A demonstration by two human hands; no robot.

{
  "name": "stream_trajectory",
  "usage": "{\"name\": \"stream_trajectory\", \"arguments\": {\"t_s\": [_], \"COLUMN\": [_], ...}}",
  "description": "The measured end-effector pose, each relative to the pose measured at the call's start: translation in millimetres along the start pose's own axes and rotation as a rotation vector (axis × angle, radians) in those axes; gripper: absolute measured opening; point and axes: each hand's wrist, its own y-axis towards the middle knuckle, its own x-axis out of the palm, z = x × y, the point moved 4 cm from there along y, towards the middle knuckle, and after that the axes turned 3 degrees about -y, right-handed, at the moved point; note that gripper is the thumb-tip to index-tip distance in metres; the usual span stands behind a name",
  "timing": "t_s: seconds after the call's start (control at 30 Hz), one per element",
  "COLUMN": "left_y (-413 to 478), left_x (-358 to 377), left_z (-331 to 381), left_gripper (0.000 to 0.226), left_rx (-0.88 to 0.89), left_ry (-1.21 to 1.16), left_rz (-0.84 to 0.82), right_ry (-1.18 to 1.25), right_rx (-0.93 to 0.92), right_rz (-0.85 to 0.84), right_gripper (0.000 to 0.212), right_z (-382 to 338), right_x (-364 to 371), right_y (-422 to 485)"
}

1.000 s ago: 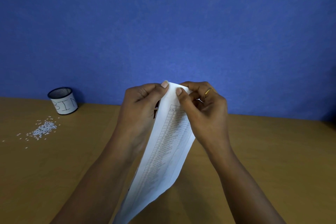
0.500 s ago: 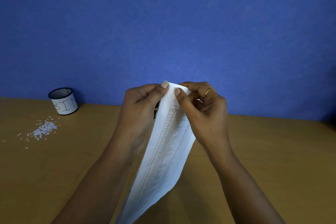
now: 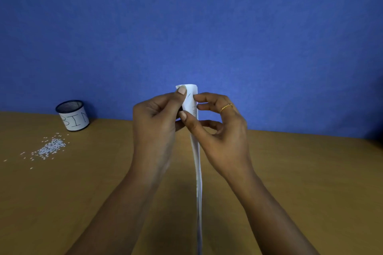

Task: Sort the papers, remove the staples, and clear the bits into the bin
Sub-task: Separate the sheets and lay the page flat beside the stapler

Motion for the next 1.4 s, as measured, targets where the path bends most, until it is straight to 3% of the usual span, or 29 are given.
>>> {"name": "stream_trajectory", "arguments": {"t_s": [0.27, 0.57, 0.7, 0.8, 1.17, 1.4], "left_y": [3, 6, 7, 9, 9, 10], "left_x": [-2, -10, -5, -5, -2, -1], "left_z": [2, 6, 5, 6, 5, 3], "left_gripper": [0.013, 0.027, 0.018, 0.004, 0.013, 0.011], "left_rx": [0.051, 0.094, 0.068, 0.054, 0.032, 0.04], "left_ry": [0.139, 0.399, 0.488, 0.483, 0.449, 0.438], "left_rz": [-0.061, 0.011, -0.049, -0.047, -0.088, -0.118], "right_ry": [0.04, 0.328, 0.356, 0.36, 0.297, 0.313], "right_rx": [0.064, 0.321, 0.343, 0.336, 0.301, 0.302], "right_rz": [-0.016, -0.113, -0.162, -0.172, -0.138, -0.116], "right_gripper": [0.012, 0.02, 0.019, 0.02, 0.019, 0.031], "right_z": [-1, 7, 6, 5, 3, 2], "right_x": [-10, -15, -13, -14, -14, -14], "right_y": [3, 6, 5, 5, 6, 6]}}
